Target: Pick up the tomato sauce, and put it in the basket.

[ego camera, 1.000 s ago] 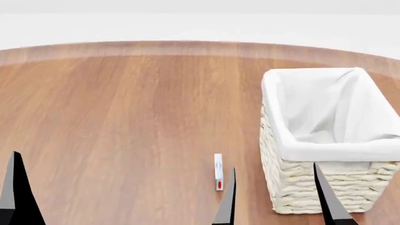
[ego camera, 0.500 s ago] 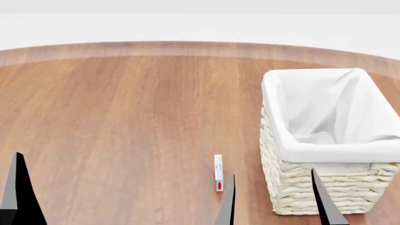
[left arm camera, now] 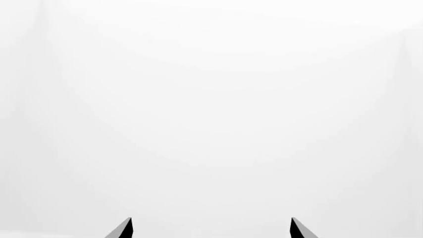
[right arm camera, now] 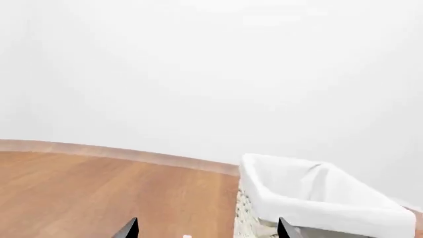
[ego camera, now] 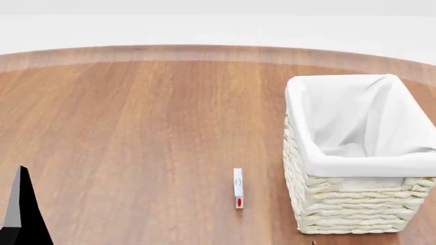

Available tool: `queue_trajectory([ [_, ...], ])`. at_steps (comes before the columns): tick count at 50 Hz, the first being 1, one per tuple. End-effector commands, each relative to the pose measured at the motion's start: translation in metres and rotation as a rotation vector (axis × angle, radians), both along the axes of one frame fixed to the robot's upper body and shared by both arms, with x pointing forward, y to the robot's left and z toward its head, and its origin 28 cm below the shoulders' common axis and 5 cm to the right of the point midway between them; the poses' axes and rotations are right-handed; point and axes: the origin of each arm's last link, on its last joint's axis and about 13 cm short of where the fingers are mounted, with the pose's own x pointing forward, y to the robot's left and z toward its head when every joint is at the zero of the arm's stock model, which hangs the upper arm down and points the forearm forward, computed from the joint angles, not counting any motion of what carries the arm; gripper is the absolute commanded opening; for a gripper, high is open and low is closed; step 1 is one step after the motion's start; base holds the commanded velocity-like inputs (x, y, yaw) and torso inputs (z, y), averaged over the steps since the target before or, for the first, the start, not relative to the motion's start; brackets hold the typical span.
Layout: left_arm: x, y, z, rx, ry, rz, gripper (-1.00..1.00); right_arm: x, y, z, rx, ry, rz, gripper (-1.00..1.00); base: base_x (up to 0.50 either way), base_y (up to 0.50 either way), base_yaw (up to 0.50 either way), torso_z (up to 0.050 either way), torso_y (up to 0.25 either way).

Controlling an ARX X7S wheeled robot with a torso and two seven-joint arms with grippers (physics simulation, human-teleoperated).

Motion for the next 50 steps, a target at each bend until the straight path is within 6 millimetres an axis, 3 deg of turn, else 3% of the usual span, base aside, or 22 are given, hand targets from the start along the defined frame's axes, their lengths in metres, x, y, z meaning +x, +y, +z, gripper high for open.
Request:
queue_trajectory([
  [1,0.001,0.0,-0.002,-0.005,0.005,-0.003,1.0,-0.018,0.001,-0.021,-0.009,0.11,0.011,1.0,0.0,0.0,0.0,0.0,0.0],
  [19,0.002,-0.002,-0.004,-0.006,0.013,-0.015,1.0,-0.047,-0.006,-0.045,0.008,0.274,-0.018,1.0,0.0,0.0,0.0,0.0,0.0],
  [50,0.006,0.001,-0.008,-0.022,0.038,-0.02,1.0,-0.067,-0.011,-0.072,0.031,0.462,-0.066,1.0,0.0,0.0,0.0,0.0,0.0],
])
